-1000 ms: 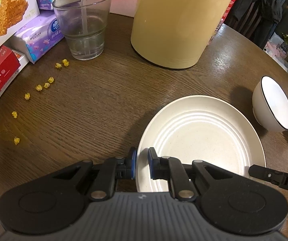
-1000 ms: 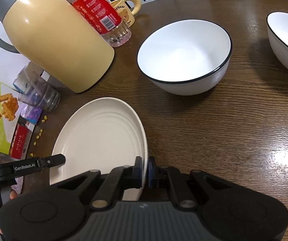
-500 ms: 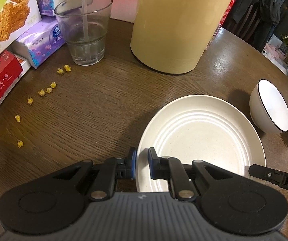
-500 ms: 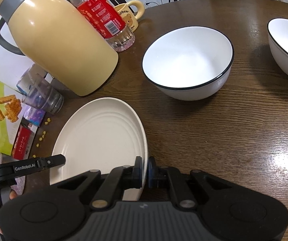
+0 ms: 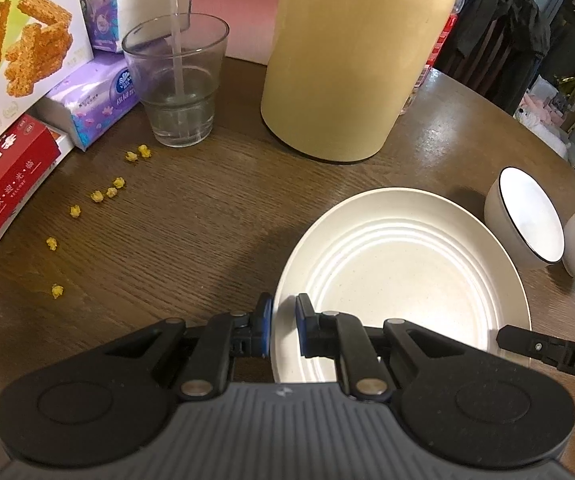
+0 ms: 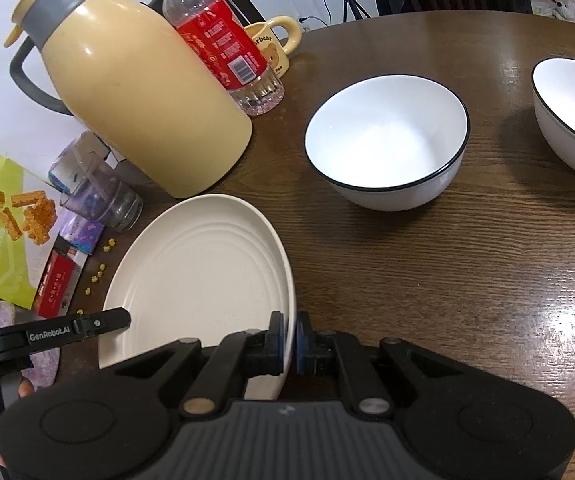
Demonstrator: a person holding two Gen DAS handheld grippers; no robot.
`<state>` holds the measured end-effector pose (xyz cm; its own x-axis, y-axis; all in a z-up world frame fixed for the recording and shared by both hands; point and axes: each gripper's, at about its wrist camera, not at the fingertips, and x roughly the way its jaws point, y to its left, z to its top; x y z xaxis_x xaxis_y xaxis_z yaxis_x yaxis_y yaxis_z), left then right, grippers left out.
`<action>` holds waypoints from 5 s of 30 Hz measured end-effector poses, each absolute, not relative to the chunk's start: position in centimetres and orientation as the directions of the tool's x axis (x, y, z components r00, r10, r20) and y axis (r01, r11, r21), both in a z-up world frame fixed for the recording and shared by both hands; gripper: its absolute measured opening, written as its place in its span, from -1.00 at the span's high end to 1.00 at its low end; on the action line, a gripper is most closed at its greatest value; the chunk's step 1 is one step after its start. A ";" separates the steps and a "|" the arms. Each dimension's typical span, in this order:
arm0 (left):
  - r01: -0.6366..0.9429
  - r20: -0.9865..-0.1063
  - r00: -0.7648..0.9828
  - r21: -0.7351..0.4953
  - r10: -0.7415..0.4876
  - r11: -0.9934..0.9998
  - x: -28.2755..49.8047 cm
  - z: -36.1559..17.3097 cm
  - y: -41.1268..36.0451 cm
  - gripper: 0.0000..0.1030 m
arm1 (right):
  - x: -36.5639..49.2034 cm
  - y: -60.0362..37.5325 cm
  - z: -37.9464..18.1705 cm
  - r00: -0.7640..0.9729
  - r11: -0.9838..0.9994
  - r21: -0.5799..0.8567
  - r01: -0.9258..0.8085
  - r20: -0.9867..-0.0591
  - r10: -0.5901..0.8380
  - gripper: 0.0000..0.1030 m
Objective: Organize plates and bowls
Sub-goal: 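Lift the cream plate stack by its rim with both grippers, then carry the held plate stack across the table with both grippers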
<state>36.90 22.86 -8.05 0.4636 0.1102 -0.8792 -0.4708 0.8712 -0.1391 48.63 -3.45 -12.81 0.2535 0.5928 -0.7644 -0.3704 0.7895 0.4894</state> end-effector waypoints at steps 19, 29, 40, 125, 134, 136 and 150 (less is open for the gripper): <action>-0.461 -0.854 0.505 -0.147 0.122 0.875 34.2 -6.1 22.5 0.74 | 46.1 -4.0 -10.8 0.288 0.782 0.490 -0.385 -0.741 0.606 0.89; -0.447 -0.846 0.518 -0.146 0.122 0.882 32.3 -5.3 21.9 0.74 | 44.4 -4.6 -10.2 0.299 0.780 0.494 -0.383 -0.733 0.611 0.89; -0.442 -0.838 0.531 -0.146 0.127 0.885 30.0 -4.4 21.4 0.74 | 42.0 -5.5 -9.7 0.307 0.776 0.497 -0.388 -0.724 0.618 0.89; -0.393 -0.885 0.451 -0.084 0.113 0.916 18.3 -7.5 18.0 0.74 | 30.0 -7.1 -11.4 0.232 0.783 0.366 -0.503 -0.815 0.530 0.84; -0.393 -0.889 0.442 -0.070 0.122 0.917 18.4 -7.9 17.9 0.74 | 30.0 -6.9 -11.9 0.230 0.782 0.350 -0.515 -0.823 0.520 0.83; -0.393 -0.889 0.441 -0.067 0.124 0.917 18.4 -7.9 17.8 0.74 | 29.9 -6.7 -11.9 0.230 0.783 0.346 -0.517 -0.825 0.517 0.82; -0.379 -0.891 0.434 -0.045 0.135 0.924 18.6 -8.2 17.5 0.75 | 29.7 -6.1 -12.0 0.244 0.787 0.313 -0.531 -0.833 0.496 0.81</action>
<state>18.62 17.47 -8.24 0.4345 0.1350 -0.8905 -0.3792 0.9242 -0.0449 29.70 -6.08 -12.03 0.2444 0.4958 -0.8334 -0.5313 0.7874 0.3126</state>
